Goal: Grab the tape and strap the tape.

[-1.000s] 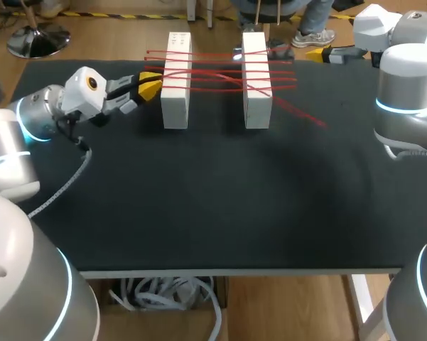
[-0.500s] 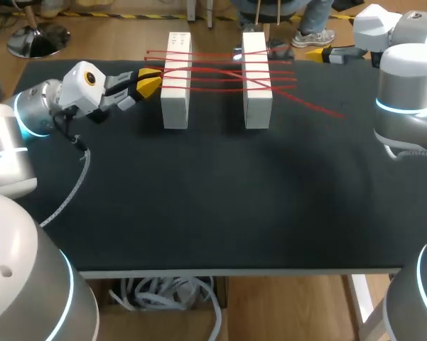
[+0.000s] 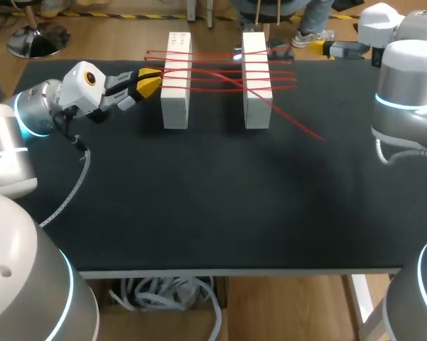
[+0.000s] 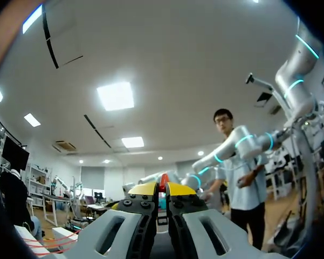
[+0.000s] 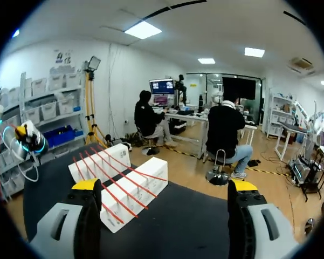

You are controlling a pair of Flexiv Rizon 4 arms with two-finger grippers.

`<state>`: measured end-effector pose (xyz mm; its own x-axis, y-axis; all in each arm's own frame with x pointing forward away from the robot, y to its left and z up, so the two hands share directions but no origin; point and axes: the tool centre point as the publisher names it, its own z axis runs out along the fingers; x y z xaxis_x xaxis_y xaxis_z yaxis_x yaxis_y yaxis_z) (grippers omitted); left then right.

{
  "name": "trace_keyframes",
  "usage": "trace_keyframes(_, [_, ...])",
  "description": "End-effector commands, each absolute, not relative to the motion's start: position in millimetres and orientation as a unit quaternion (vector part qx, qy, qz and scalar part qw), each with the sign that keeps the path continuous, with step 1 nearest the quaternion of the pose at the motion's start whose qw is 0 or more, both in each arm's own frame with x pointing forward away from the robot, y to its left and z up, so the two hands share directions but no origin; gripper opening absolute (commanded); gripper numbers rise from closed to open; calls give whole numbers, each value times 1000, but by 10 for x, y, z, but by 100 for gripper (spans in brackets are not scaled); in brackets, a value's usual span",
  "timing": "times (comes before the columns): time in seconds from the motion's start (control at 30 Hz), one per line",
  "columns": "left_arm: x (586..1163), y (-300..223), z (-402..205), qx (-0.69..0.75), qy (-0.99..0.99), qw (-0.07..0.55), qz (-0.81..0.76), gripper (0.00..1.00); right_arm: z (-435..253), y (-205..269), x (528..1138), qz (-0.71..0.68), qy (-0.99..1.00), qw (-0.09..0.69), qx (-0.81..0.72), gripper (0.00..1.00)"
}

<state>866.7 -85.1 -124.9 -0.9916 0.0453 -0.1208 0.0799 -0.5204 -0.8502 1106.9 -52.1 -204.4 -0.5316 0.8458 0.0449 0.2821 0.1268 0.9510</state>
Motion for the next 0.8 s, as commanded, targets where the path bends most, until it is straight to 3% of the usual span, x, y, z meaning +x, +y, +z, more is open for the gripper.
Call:
trace_keyframes(0.03, [8673,-853,-1250,65,489,9,-870,0,-2029,-495,10904,537,683,284,406,100])
trace_keyframes(0.17, [8673,-853,-1250,65,489,9,-870,0,-1998,-467,10844,546,673,285,409,100])
trace_keyframes(0.23, [8673,-853,-1250,65,489,9,-870,0,-1986,-463,10822,549,668,288,412,56])
trace_keyframes(0.3, [8673,-853,-1250,65,489,9,-870,0,-1970,-473,10799,553,662,289,415,84])
trace_keyframes(0.33, [8673,-853,-1250,65,489,9,-870,0,-1962,-477,10785,555,659,290,417,86])
trace_keyframes(0.37, [8673,-853,-1250,65,489,9,-870,0,-1955,-481,10769,557,656,290,419,76])
trace_keyframes(0.4, [8673,-853,-1250,65,489,9,-870,0,-1948,-484,10754,559,653,290,421,73])
trace_keyframes(0.43, [8673,-853,-1250,65,489,9,-870,0,-1943,-487,10738,559,652,290,422,53])
trace_keyframes(0.47, [8673,-853,-1250,65,489,9,-870,0,-1944,-489,10726,559,651,291,422,50])
trace_keyframes(0.5, [8673,-853,-1250,65,489,9,-870,0,-1945,-492,10711,560,649,291,425,56])
trace_keyframes(0.53, [8673,-853,-1250,65,489,9,-870,0,-1942,-496,10697,561,647,290,427,70])
trace_keyframes(0.57, [8673,-853,-1250,65,489,9,-870,0,-1938,-501,10681,562,645,290,429,100])
trace_keyframes(0.8, [8673,-853,-1250,65,489,9,-870,0,-1869,-538,10540,584,612,282,452,100])
